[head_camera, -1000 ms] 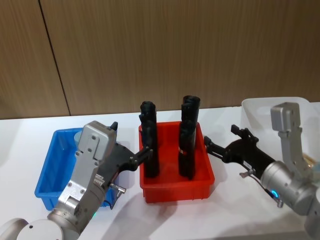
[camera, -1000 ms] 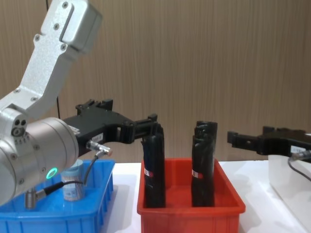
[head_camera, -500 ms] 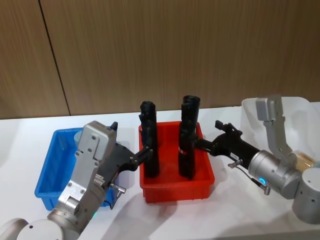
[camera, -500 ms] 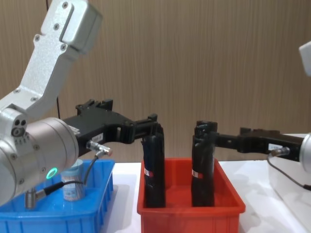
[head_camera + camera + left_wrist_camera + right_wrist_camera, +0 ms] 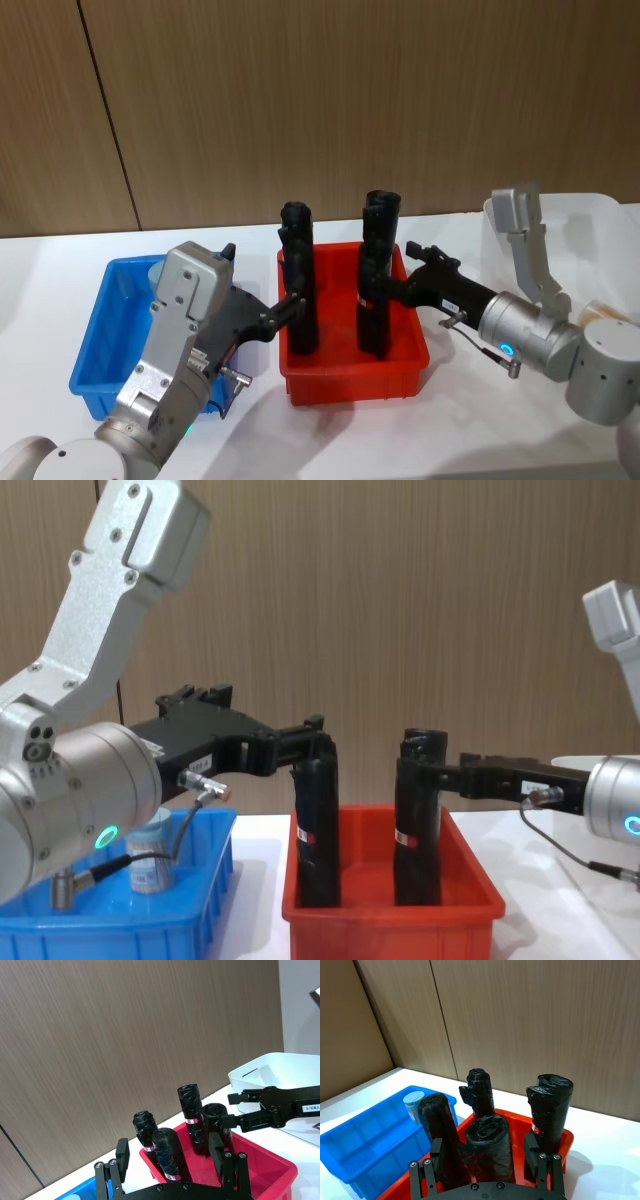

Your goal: Pick the cotton swabs from the blue box and place them into the white box.

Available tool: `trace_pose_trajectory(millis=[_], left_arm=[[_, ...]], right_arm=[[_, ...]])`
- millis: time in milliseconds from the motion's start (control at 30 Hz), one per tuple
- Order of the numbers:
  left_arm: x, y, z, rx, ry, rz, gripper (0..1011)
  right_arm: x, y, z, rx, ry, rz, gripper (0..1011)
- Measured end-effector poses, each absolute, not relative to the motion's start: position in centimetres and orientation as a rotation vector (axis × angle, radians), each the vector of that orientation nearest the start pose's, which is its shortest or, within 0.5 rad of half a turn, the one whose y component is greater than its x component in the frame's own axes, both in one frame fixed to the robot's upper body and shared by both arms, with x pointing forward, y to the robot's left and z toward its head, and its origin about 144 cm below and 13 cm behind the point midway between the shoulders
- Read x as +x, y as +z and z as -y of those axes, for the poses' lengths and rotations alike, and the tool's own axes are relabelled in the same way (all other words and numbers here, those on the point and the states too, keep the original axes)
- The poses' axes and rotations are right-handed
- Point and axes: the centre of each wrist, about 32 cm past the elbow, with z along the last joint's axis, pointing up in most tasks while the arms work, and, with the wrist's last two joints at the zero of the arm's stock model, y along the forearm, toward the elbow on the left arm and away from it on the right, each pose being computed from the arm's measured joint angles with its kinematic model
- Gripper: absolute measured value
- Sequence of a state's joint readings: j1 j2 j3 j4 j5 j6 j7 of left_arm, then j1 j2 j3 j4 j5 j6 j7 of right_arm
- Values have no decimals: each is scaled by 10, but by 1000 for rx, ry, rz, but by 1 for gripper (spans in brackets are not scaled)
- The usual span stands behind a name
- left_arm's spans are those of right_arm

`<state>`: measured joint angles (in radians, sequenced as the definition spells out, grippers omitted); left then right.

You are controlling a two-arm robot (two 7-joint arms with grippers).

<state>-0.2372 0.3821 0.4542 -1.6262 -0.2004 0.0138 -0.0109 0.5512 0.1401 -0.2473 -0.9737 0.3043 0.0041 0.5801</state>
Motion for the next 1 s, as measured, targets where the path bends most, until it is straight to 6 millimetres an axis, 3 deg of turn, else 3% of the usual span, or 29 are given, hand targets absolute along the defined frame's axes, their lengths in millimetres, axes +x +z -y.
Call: trace_pose_trajectory(millis=[1000], left_arm=[[492,1204,-198,61,1124,268,1003]], right_arm=[[634,1160,222,-2,-790,-129,1002]])
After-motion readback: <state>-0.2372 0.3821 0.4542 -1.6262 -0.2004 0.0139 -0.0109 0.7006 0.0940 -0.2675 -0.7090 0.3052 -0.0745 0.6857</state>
